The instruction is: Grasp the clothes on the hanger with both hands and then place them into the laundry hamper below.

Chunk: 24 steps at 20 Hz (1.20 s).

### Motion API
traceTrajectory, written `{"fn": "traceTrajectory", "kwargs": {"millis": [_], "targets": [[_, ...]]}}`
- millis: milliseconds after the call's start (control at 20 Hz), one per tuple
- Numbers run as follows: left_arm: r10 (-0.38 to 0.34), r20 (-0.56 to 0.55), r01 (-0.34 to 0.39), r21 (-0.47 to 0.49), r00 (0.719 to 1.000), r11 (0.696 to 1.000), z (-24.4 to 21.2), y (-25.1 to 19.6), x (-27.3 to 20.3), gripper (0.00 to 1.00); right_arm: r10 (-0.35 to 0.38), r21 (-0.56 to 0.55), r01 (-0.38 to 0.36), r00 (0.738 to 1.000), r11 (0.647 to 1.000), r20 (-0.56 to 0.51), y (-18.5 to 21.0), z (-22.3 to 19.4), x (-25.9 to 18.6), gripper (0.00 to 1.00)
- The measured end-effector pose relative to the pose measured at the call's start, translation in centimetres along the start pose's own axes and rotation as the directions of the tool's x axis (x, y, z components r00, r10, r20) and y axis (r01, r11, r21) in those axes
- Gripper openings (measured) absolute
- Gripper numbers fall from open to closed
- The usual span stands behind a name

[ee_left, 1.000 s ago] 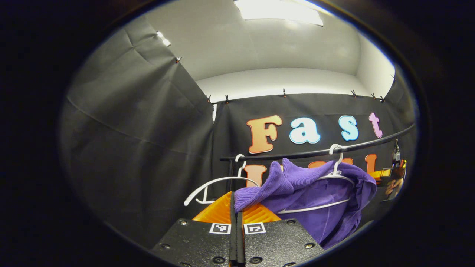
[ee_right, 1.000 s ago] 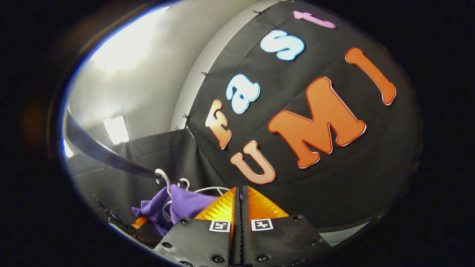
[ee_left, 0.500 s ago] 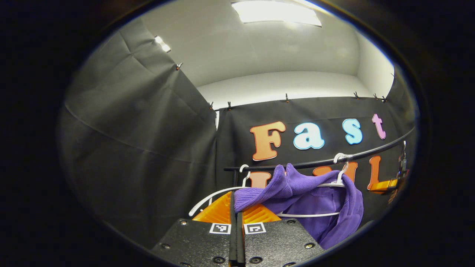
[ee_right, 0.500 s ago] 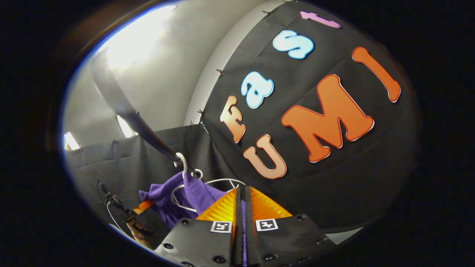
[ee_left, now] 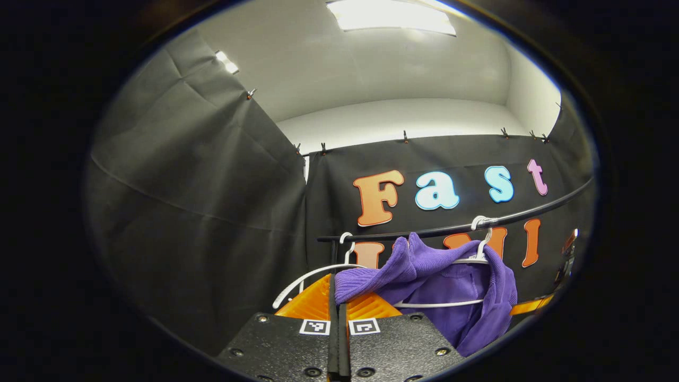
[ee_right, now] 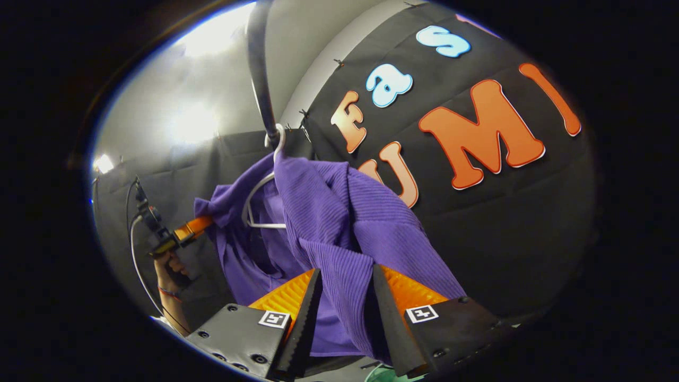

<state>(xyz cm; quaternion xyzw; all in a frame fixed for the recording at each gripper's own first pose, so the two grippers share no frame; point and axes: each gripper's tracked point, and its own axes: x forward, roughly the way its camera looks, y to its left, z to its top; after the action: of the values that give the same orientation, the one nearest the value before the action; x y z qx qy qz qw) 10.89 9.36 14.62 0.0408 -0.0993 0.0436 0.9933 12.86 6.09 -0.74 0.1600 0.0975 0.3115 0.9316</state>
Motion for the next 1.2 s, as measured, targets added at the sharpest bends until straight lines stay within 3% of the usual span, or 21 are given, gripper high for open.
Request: {"fn": "traceTrajectory", "kwargs": {"millis": [50,100,250,350,400,450,600,800,1050,1200], "targets": [[0.0,0.001,0.0,-0.001,1.0,1.0,-0.1,0.0,0.1,0.0,-0.015,-0.018,0.014,1.0,1.0,-0.014,0.1,-1.1,0.3,0.58],[0.001,0.001,-0.001,-0.002,1.0,1.0,-0.2,-0.1,0.1,0.0,-0.012,-0.028,0.011,1.0,1.0,-0.026,0.5,-1.9,0.9,0.74],[0.004,0.001,-0.004,-0.006,1.0,1.0,-0.4,-0.1,0.1,0.0,0.011,-0.031,-0.012,0.999,0.999,-0.043,1.8,-2.8,3.0,0.74],[0.003,0.0,-0.003,-0.003,1.0,1.0,-0.4,0.0,0.2,0.0,-0.034,-0.052,0.033,0.999,0.998,-0.023,1.0,-2.0,3.8,0.42],[0.002,0.001,-0.002,-0.002,1.0,1.0,-0.4,0.0,0.3,0.0,-0.053,-0.067,0.052,0.998,0.996,-0.021,0.5,-2.0,3.8,0.05],[0.001,0.001,-0.001,-0.001,1.0,1.0,-0.4,0.0,0.3,0.0,-0.034,-0.073,0.032,0.999,0.997,-0.032,1.1,-1.7,3.9,0.1],[0.01,0.005,-0.01,0.013,1.0,1.0,-0.6,0.5,0.7,0.0,0.04,-0.046,-0.041,0.999,0.998,-0.032,2.4,-0.1,3.0,0.1],[0.011,0.0,-0.011,0.006,1.0,1.0,-1.4,0.7,1.3,0.0,0.078,0.041,-0.079,0.997,0.996,0.02,1.9,4.9,1.9,0.1],[0.025,-0.006,-0.025,0.014,1.0,1.0,-2.5,0.9,2.3,0.0,0.051,0.119,-0.068,0.989,0.991,0.138,-0.2,12.3,0.8,0.09],[0.041,-0.027,-0.04,0.025,0.999,0.999,-3.5,1.4,3.0,0.0,-0.01,0.16,-0.02,0.983,0.987,0.184,-2.3,15.7,0.3,0.07]]}}
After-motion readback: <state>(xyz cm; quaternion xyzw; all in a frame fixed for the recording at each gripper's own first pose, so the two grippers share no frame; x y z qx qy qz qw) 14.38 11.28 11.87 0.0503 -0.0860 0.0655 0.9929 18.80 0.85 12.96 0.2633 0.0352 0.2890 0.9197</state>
